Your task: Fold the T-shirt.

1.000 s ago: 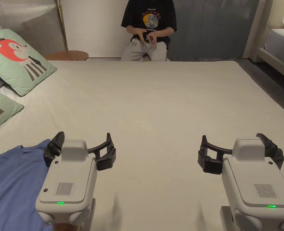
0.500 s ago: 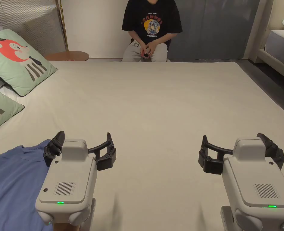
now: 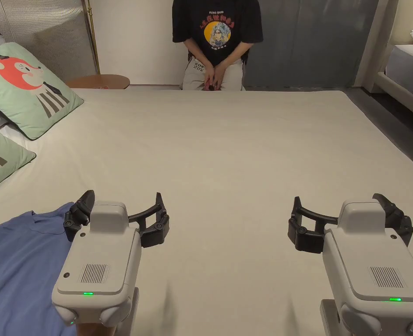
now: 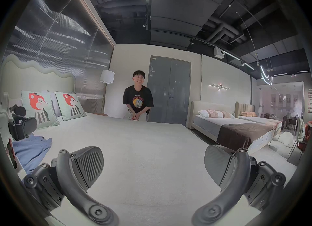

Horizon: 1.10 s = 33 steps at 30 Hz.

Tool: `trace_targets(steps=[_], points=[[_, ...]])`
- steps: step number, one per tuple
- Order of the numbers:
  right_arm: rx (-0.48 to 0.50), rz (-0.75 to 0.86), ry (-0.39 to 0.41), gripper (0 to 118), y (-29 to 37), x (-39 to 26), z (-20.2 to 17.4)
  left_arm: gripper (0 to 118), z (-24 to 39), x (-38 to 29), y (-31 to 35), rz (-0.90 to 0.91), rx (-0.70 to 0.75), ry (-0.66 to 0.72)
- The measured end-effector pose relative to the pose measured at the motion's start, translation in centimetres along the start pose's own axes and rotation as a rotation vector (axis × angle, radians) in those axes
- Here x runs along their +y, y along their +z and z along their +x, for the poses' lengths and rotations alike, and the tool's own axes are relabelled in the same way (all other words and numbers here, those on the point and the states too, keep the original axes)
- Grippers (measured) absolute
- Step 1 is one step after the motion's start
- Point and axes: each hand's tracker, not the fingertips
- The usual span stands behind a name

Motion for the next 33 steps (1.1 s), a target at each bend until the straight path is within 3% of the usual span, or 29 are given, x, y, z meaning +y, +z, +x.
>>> trace_targets(steps=[17, 18, 19, 20, 21, 22, 23, 24, 33], points=[[0.009, -0.008, 0.002, 118, -0.19, -0.01, -0.05, 109, -0.05, -0.4, -0.16, -0.006, 0.003, 0.022], [0.024, -0.011, -0.006, 110, -0.17, -0.01, -0.03, 106, -0.04, -0.41, -0.14, -0.007, 0.012, 0.022], [0.026, -0.002, -0.012, 93, -0.07, -0.02, -0.05, 99, -0.04, -0.43, -0.1, -0.006, 0.013, 0.023], [0.016, 0.001, -0.009, 64, 0.02, -0.05, -0.15, 82, -0.05, -0.44, -0.07, -0.006, 0.01, 0.023], [-0.001, -0.006, 0.005, 22, -0.09, -0.04, -0.29, 46, -0.04, -0.42, -0.04, -0.011, 0.001, 0.021], [-0.007, -0.015, 0.017, 1, -0.27, -0.05, -0.37, 11, -0.04, -0.41, -0.08, -0.018, -0.007, 0.019], [-0.004, -0.02, 0.014, 1, -0.48, -0.11, -0.29, 2, 0.01, -0.42, -0.24, -0.028, -0.004, 0.013], [0.0, -0.021, 0.002, 1, -0.55, -0.19, -0.11, 0, 0.09, -0.45, -0.32, -0.041, 0.004, 0.002], [0.022, -0.03, -0.011, 1, -0.8, -0.03, -0.32, 0, -0.42, -0.6, -0.23, -0.049, -0.001, 0.022]])
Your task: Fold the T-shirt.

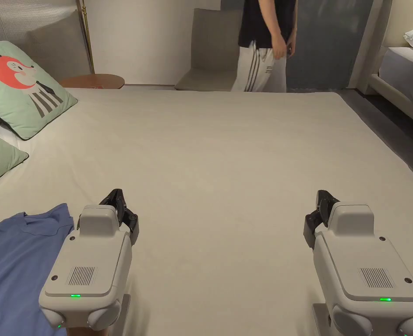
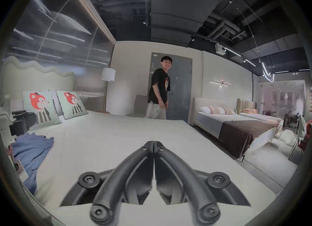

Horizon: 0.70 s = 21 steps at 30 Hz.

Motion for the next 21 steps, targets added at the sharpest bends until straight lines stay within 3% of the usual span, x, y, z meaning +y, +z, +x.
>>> trace_targets(steps=[6, 21], points=[[0.1, 0.014, -0.004, 0, -1.3, 0.6, -3.3, 0, -3.5, 0.2, 1.4, 0.004, 0.07, -0.014], [0.572, 0.019, -0.042, 0, -2.7, 1.7, -23.2, 0, -21.0, 0.1, 12.7, -0.052, 0.536, -0.057]])
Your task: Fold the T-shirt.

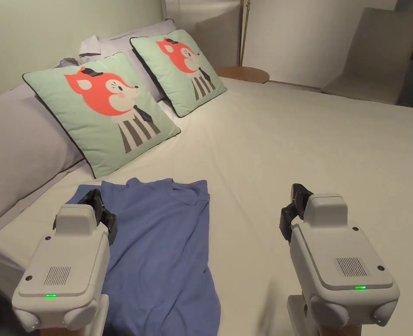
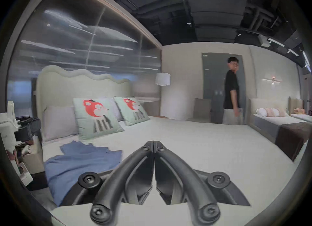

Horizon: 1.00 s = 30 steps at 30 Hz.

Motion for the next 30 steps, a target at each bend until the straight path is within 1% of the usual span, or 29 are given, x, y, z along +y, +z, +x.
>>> trace_targets(steps=[2, 5, 8, 11, 14, 17, 18, 19, 20, 21, 22, 23, 24, 26, 27, 30], points=[[0.05, -0.009, -0.016, 0, -0.8, -0.1, -2.0, 0, -2.4, -0.5, 0.6, -0.012, 0.045, -0.005], [0.097, -0.01, -0.005, 0, -1.7, -0.4, -4.5, 0, -5.2, -1.2, 1.3, -0.041, 0.102, -0.009], [0.141, -0.017, -0.003, 1, -1.7, -0.1, -6.0, 0, -6.8, -1.7, 1.8, -0.062, 0.138, -0.004], [0.159, -0.013, 0.006, 1, -1.7, -0.5, -6.6, 0, -7.4, -1.9, 2.1, -0.076, 0.149, 0.007], [0.165, -0.02, 0.006, 0, -2.0, -1.2, -6.5, 0, -7.2, -2.1, 1.4, -0.106, 0.145, 0.02], [0.152, -0.024, 0.011, 1, -2.1, -1.5, -5.8, 0, -6.4, -2.1, 0.0, -0.181, 0.084, 0.072], [0.141, -0.022, 0.02, 1, -1.6, -1.4, -5.5, 3, -5.9, -2.2, -0.6, -0.203, 0.061, 0.094], [0.131, -0.023, 0.028, 1, -1.6, -1.4, -5.2, 14, -5.4, -2.2, -1.2, -0.22, 0.043, 0.107], [0.124, -0.027, 0.031, 1, -1.7, -1.4, -4.8, 32, -4.9, -2.2, -1.9, -0.251, 0.022, 0.113], [0.115, -0.029, 0.033, 1, -1.7, -1.4, -4.4, 60, -4.3, -2.3, -2.8, -0.279, -0.011, 0.126], [0.103, -0.029, 0.035, 1, -1.4, -1.2, -4.0, 79, -3.6, -2.4, -3.7, -0.299, -0.041, 0.135], [0.09, -0.032, 0.039, 1, -1.4, -1.2, -3.6, 97, -2.8, -2.5, -4.8, -0.357, -0.075, 0.128], [0.082, -0.034, 0.041, 1, -1.4, -1.2, -3.3, 111, -2.2, -2.7, -5.7, -0.389, -0.093, 0.128], [0.064, -0.039, 0.042, 1, -1.4, -1.2, -2.4, 109, -0.4, -3.1, -7.8, -0.461, -0.117, 0.101], [0.058, -0.042, 0.042, 1, -1.4, -1.2, -2.0, 109, 0.1, -3.5, -8.8, -0.5, -0.149, 0.106], [0.033, -0.049, 0.052, 1, -1.3, -1.3, -0.9, 109, 2.2, -5.0, -12.0, -0.649, -0.176, 0.102]])
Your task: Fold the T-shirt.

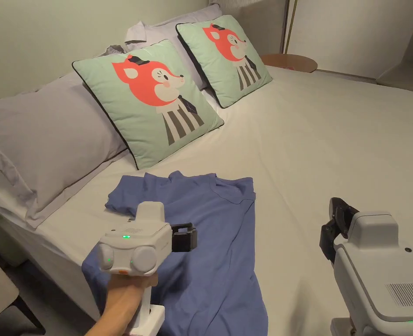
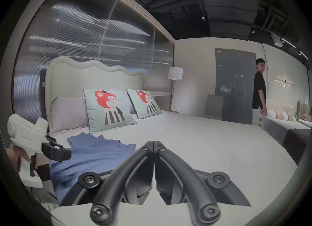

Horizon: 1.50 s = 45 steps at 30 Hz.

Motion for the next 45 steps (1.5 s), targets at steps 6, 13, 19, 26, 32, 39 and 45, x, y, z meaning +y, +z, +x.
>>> trace_targets(steps=[6, 13, 19, 26, 32, 39, 45], points=[[-0.044, -0.025, 0.022, 1, 0.2, -0.7, 2.3, 97, 2.3, -0.9, -5.8, -0.177, 0.0, 0.015], [-0.088, -0.055, 0.013, 1, 0.7, -1.4, 4.8, 36, 4.1, -2.4, -5.0, -0.172, 0.053, -0.06], [-0.105, -0.046, -0.011, 1, 2.0, -1.1, 6.0, 4, 3.8, -1.5, -1.6, -0.088, -0.002, -0.056], [-0.131, -0.021, -0.031, 1, 4.0, -0.5, 7.9, 4, 5.9, 3.1, 5.3, 0.06, -0.163, -0.046], [-0.186, 0.011, -0.061, 1, 6.7, 0.0, 10.6, 4, 11.3, 8.9, 10.4, 0.201, -0.367, -0.082], [-0.302, 0.043, -0.06, 1, 10.9, 0.1, 14.9, 4, 20.8, 14.4, 14.9, 0.305, -0.608, -0.199], [-0.421, 0.052, -0.04, 1, 15.7, 0.1, 17.9, 4, 29.4, 15.2, 16.7, 0.336, -0.76, -0.282]])
